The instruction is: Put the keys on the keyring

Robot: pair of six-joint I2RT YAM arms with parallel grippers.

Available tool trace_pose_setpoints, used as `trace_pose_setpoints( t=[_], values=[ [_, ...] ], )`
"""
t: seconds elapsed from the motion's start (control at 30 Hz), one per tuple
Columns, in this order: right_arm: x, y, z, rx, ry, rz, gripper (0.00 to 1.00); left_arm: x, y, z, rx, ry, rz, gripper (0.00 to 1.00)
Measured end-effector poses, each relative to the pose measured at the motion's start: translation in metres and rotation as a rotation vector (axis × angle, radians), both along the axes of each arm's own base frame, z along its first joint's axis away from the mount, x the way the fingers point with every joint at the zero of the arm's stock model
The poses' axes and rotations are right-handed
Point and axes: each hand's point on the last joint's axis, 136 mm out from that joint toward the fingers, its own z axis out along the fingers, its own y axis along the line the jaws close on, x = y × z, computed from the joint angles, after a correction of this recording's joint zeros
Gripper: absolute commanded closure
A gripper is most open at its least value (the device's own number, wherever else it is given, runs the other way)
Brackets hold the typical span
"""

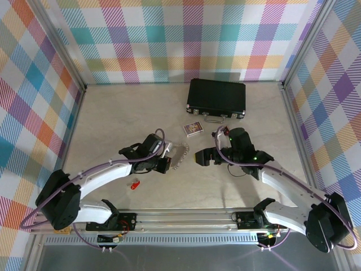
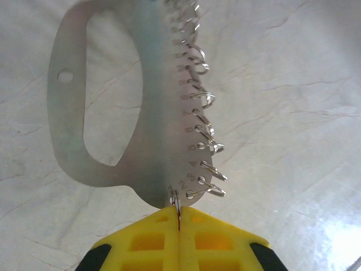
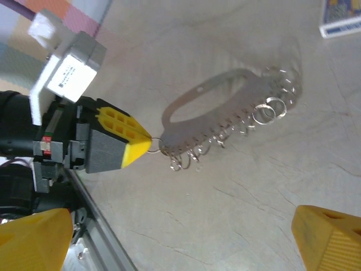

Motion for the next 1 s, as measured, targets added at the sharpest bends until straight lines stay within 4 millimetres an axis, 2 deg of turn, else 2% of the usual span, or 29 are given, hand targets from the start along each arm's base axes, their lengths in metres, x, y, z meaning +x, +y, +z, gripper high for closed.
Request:
trace_pose_setpoints(
  t=[0.17, 0.27, 0.43, 0.57, 0.73, 0.87, 1.0],
  values=[
    [-0.011, 0.002, 0.039, 0.087, -0.129, 0.058, 0.0, -0.009, -0.012, 0.037, -0.075, -0.104, -0.072, 1.0],
    [-0.018, 0.001, 0.058, 0.125, -0.2, 0.089, 0.02, -0.016, -0.022, 0.068, -0.162, -0.19, -0.126, 1.0],
    [-0.033, 0.001, 0.081, 0.175, -0.29, 0.155, 0.08, -0.04, -0.041, 0.126, -0.335, -0.346, -0.253, 1.0],
    [-0.046, 0.004, 0.095, 0.217, -0.349, 0.231, 0.12, -0.057, -0.049, 0.147, -0.391, -0.419, -0.347, 1.0],
    [-0.067, 0.008, 0.112, 0.28, -0.402, 0.352, 0.21, -0.078, -0.055, 0.171, -0.459, -0.495, -0.465, 1.0],
    [-0.083, 0.008, 0.125, 0.321, -0.442, 0.434, 0.23, -0.088, -0.055, 0.188, -0.511, -0.551, -0.524, 1.0],
    [-0.094, 0.006, 0.139, 0.359, -0.493, 0.477, 0.29, -0.096, -0.056, 0.2, -0.546, -0.59, -0.577, 1.0]
  ],
)
